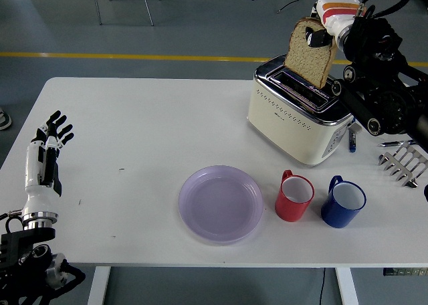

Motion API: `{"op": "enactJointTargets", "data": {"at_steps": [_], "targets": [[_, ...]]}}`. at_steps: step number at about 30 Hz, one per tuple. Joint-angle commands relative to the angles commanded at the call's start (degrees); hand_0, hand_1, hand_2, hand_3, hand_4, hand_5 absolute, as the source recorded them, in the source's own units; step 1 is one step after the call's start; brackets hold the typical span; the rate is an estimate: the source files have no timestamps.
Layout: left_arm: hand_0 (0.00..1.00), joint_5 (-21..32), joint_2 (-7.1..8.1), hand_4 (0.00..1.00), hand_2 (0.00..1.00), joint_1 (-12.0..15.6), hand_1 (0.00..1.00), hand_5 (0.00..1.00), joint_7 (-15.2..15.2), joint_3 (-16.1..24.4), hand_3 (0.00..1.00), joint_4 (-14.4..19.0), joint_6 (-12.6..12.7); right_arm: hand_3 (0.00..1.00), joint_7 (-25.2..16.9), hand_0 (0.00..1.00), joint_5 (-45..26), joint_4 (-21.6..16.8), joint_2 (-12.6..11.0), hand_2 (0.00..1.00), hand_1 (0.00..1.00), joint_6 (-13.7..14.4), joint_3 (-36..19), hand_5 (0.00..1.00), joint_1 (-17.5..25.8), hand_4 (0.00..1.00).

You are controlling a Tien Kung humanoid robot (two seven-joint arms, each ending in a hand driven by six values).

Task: Push plate across desktop,pick up the break from the machine,place the break in the plate

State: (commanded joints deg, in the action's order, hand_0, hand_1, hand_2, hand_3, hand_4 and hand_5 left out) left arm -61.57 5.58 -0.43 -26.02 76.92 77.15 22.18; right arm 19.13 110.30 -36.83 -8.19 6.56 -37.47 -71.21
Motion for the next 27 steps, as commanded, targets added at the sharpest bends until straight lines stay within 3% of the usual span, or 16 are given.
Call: {"op": "enactJointTargets", "data": {"at_steps": [5,11,17,27], "targets": [[0.754,-0.1,0.15,0.501,0.884,-0.2,0.798,0.883,-0.1,0.1,0.865,0.2,0.0,0.394,0.3,0.140,1.3,-8.8,-2.6,0.296,0.199,-0.1,-4.5,0.075,1.0,0.260],[0.754,0.0,0.15,0.501,0.884,-0.1,0.798,0.883,-0.1,0.2,0.865,0.1,0.1,0.385,0.8,0.120,-1.0,-15.5,-4.1,0.284,0.188,0.1,-5.7,0.068,1.5,0.270],[0.754,0.0,0.15,0.501,0.884,0.5,0.799,0.883,-0.1,-0.7,0.865,0.0,0.1,0.385,0.9,0.116,-13.2,-22.7,-5.5,0.282,0.184,-3.0,-3.7,0.073,3.5,0.260],[0.756,0.1,0.69,0.500,0.884,1.4,0.799,0.890,-0.2,-1.2,0.865,0.1,0.2,0.382,1.4,0.112,-30.5,-29.7,-6.7,0.276,0.179,-6.4,2.0,0.071,6.5,0.254]]}}
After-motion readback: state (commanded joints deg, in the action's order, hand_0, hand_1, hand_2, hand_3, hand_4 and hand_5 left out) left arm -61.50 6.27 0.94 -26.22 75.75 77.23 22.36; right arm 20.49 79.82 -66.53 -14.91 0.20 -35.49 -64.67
